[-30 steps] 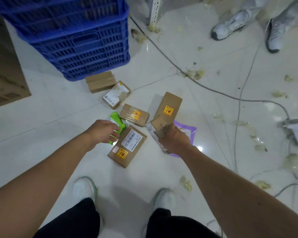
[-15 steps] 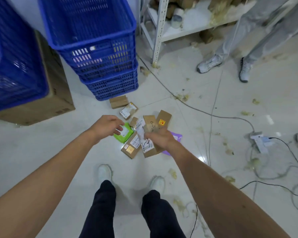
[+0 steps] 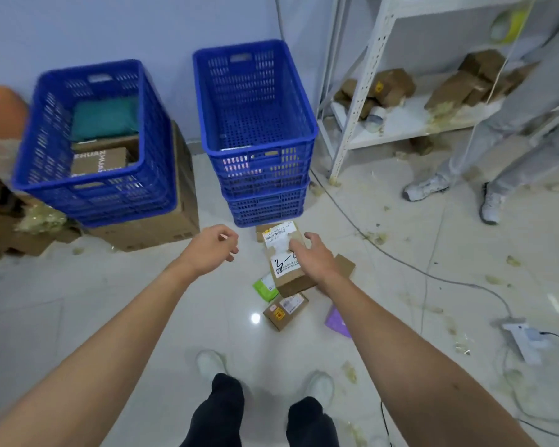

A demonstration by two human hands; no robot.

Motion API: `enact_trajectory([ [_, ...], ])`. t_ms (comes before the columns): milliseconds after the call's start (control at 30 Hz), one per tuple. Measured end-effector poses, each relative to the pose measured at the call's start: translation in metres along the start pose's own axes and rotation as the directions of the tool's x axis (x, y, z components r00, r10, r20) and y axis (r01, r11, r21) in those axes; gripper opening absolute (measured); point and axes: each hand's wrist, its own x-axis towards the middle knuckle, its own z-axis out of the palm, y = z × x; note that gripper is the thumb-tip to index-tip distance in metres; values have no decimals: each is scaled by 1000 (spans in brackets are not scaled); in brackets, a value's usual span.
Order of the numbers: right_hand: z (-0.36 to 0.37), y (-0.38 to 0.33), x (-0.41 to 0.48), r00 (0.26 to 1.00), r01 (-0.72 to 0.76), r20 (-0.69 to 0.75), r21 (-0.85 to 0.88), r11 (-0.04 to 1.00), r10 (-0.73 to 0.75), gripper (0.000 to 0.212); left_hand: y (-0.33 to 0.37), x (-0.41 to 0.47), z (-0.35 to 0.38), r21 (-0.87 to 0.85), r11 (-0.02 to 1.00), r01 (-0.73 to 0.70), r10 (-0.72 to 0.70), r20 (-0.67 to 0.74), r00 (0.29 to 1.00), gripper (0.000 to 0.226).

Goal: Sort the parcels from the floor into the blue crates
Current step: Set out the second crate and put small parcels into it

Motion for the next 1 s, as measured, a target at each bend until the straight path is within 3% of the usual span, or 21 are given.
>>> enact_trajectory([
  [167, 40, -40, 8, 999, 19, -24, -32, 999, -20, 73, -12, 10, -52, 55, 997, -48, 48, 1, 999, 16],
  [333, 73, -87, 7, 997, 41, -70, 63, 997, -37, 100, -27, 29, -118, 35, 994, -100, 100, 16, 995, 12],
  [467, 94, -120, 2, 995, 60, -82, 124, 990, -50, 109, -34, 41, -163, -24, 996, -89, 89, -5, 996, 14],
  [633, 107, -154, 10, 996, 35, -84, 133, 990, -24, 101, -37, 50, -198, -36, 994, -100, 99, -22, 995, 7],
  [800, 110, -189, 45, 989, 61, -137, 90, 994, -48, 108, -44, 74, -225, 63, 988, -139, 140, -4, 990, 16],
  [1000, 104, -221, 97, 981, 99, -177, 108, 989, -78, 105, -29, 120, -248, 88, 987, -136, 138, -16, 990, 10],
])
